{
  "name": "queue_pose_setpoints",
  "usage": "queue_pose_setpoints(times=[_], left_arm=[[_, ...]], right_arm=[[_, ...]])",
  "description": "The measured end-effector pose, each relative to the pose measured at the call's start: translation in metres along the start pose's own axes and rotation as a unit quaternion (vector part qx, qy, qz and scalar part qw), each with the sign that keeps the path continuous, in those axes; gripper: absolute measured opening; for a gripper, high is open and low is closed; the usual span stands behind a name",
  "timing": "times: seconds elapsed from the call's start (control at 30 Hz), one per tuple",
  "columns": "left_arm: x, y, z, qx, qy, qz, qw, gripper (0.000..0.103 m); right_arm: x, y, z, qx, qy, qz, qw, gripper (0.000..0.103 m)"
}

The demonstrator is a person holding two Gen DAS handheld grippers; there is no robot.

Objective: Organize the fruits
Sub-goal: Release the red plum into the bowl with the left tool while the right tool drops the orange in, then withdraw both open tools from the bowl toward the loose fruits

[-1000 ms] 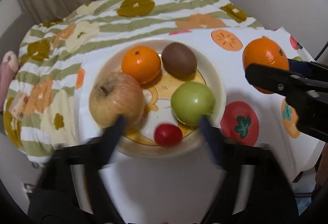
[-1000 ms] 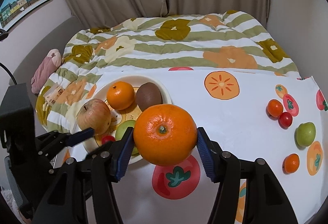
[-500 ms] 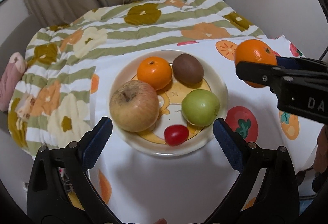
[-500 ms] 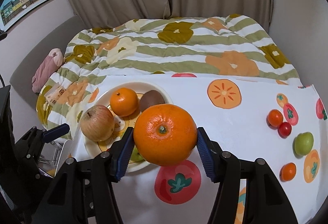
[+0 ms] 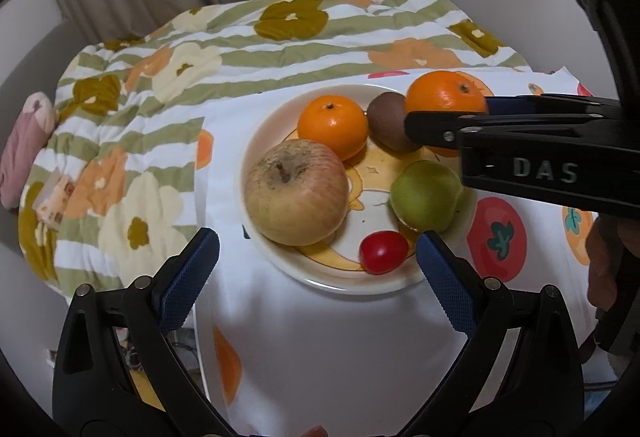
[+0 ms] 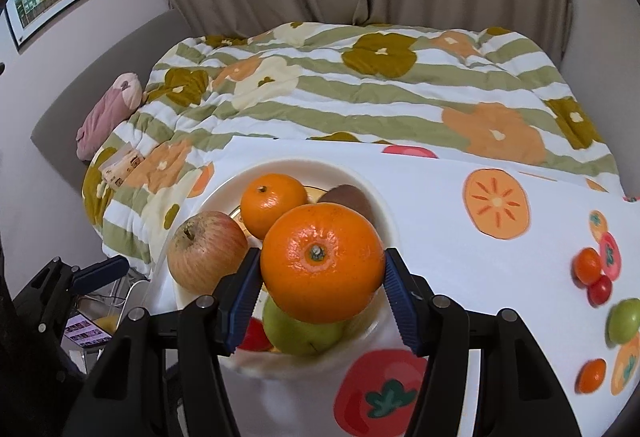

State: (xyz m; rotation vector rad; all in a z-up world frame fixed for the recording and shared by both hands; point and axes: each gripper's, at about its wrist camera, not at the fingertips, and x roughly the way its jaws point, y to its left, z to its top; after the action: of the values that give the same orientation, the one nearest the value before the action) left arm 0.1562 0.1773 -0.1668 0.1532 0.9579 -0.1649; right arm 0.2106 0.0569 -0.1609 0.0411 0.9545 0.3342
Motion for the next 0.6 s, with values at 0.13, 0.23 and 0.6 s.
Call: queue_pose_setpoints(times=[0.13, 0.23, 0.6], left_arm=[[0.003, 0.003, -0.001, 0.001, 0.003, -0.001, 1.0000, 0.103], [0.007, 0.006, -0.002, -0.001, 0.006, -0.003, 1.0000, 0.103], [0.006, 0.011, -0.009, -0.013, 0.012, -0.006, 0.9998, 0.103]], right_arm=[[0.013, 0.005, 0.002, -0.001, 0.007, 0.007, 1.000, 0.056], [0.019, 0.005, 0.003, 0.008, 0.014, 0.025, 1.000, 0.056], [0.008, 0.005, 0.001, 0.007, -0.009, 0.042, 0.999, 0.098]])
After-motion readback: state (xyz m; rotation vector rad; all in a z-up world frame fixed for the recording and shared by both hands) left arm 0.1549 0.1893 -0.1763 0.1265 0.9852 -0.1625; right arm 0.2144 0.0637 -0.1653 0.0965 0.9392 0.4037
